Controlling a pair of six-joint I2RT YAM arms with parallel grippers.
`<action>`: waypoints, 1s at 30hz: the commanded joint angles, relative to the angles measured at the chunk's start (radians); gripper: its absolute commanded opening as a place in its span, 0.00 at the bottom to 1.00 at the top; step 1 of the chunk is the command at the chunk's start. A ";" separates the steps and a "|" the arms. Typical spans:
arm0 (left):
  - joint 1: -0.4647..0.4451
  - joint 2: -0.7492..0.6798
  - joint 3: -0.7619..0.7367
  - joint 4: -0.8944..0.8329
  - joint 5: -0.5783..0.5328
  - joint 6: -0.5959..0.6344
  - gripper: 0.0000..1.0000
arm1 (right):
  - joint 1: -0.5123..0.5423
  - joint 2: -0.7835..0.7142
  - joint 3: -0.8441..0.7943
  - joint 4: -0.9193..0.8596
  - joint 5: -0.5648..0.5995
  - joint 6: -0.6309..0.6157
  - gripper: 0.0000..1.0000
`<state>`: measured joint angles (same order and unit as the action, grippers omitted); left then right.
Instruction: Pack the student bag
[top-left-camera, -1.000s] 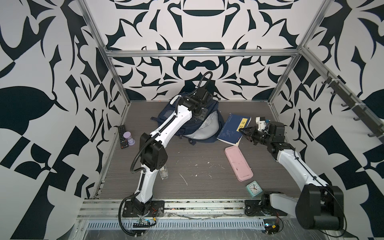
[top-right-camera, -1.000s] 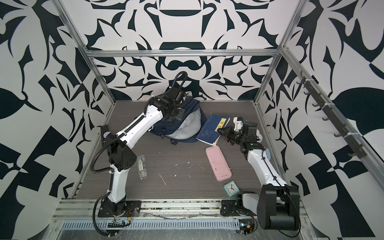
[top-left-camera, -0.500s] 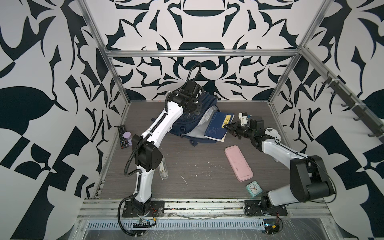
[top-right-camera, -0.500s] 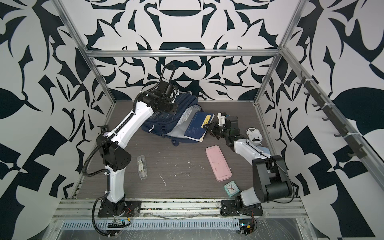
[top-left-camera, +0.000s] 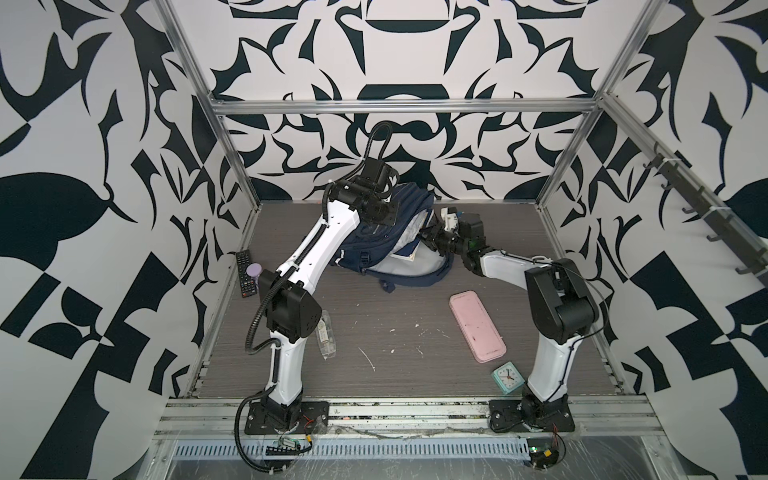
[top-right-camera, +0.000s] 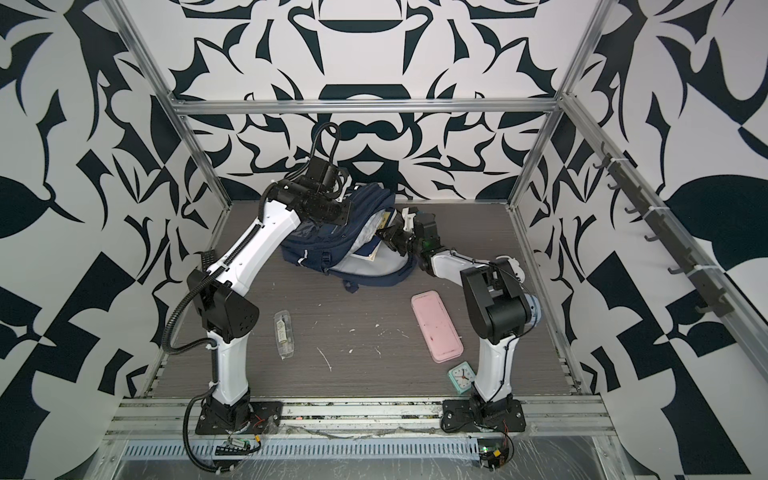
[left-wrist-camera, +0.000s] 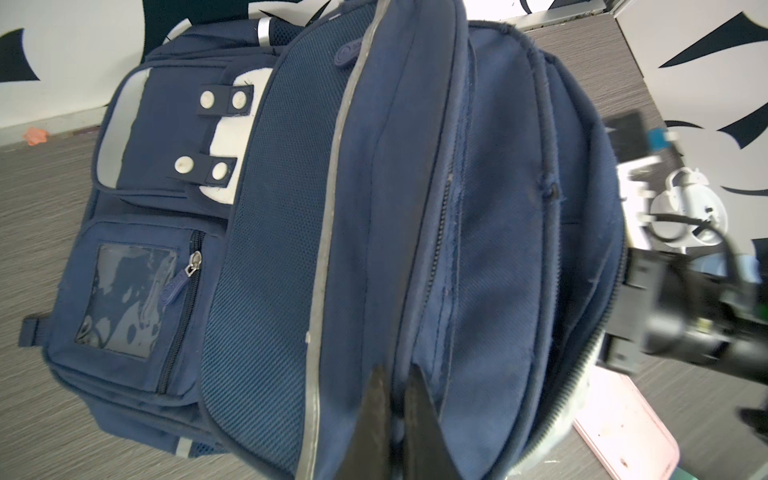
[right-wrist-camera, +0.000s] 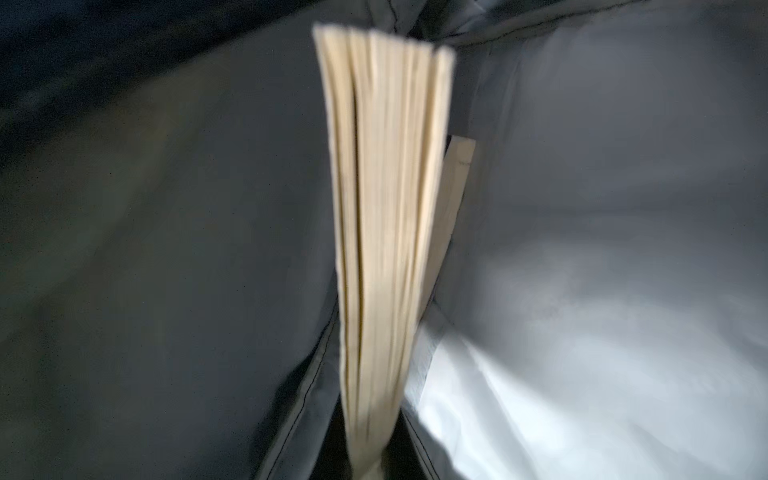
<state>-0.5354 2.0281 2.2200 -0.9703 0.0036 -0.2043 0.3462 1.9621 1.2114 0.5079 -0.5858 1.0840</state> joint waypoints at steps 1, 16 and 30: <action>0.008 -0.072 0.060 0.022 0.052 -0.029 0.00 | 0.025 0.045 0.096 0.117 0.014 0.060 0.00; 0.040 -0.072 0.057 0.015 0.106 -0.056 0.00 | 0.105 0.259 0.367 0.078 0.163 0.201 0.00; 0.044 -0.071 0.053 0.029 0.141 -0.080 0.00 | 0.156 0.406 0.612 -0.096 0.203 0.172 0.00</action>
<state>-0.4946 2.0281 2.2368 -0.9783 0.0986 -0.2607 0.4808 2.3970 1.7565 0.4221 -0.3981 1.2724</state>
